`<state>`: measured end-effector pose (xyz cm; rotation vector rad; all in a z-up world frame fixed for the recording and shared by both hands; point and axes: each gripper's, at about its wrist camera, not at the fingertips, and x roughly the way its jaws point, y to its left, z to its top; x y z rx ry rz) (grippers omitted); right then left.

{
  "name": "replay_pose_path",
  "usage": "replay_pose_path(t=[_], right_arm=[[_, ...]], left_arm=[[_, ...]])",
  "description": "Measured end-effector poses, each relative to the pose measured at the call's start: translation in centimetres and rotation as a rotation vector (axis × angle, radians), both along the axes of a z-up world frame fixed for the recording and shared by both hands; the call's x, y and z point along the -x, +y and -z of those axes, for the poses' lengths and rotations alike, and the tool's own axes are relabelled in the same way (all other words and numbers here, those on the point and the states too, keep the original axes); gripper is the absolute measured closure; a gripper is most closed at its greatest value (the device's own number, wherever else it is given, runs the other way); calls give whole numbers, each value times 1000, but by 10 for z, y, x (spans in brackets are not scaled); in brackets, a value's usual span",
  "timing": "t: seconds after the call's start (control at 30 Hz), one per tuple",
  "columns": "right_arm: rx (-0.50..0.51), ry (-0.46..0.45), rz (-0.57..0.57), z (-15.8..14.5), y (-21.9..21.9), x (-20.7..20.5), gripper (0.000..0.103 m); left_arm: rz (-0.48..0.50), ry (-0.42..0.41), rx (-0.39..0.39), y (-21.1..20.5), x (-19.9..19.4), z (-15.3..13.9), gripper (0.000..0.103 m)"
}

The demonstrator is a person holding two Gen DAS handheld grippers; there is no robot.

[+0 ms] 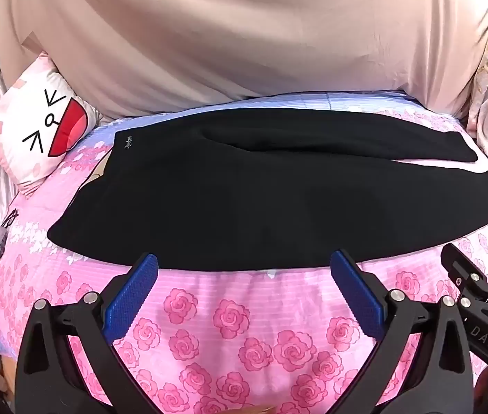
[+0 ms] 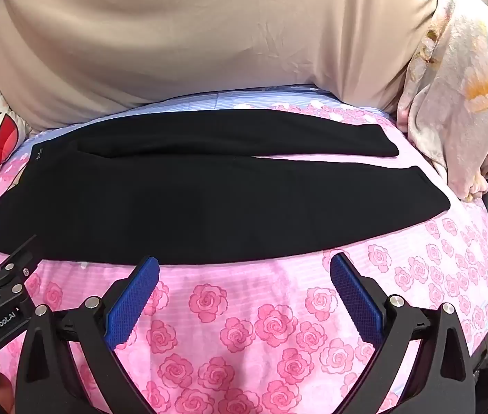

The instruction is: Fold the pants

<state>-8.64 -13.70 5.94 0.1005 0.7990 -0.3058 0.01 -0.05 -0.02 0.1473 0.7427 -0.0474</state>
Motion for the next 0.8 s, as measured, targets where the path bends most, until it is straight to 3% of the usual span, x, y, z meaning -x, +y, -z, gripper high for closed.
replay_pose_path(t=[0.8], right_arm=[[5,8,9,3,-5,1,5]], left_arm=[[8,24,6,1,0,13,5]])
